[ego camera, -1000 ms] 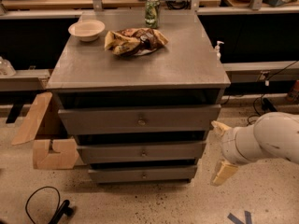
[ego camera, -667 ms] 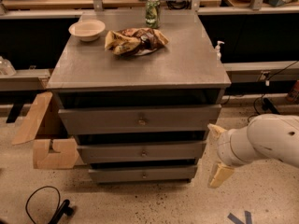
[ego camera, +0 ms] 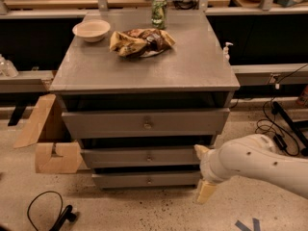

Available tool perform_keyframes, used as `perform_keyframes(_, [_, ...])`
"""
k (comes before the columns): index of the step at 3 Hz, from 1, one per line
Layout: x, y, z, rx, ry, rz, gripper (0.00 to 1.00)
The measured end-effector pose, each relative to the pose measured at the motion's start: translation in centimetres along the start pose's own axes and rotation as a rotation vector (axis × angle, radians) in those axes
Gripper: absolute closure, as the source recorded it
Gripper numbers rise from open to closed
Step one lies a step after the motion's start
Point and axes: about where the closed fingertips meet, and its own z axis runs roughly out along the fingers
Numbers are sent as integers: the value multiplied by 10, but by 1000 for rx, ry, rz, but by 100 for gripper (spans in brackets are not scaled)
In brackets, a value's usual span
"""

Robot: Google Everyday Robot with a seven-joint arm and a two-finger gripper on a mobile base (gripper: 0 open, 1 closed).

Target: Open middle drawer

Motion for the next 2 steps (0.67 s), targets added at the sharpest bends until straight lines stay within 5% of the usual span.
perform_keyframes(1, [-9,5,71,-36,8,-45,0])
perform_keyframes(2, [-9,3,74,-40,9,-50,0])
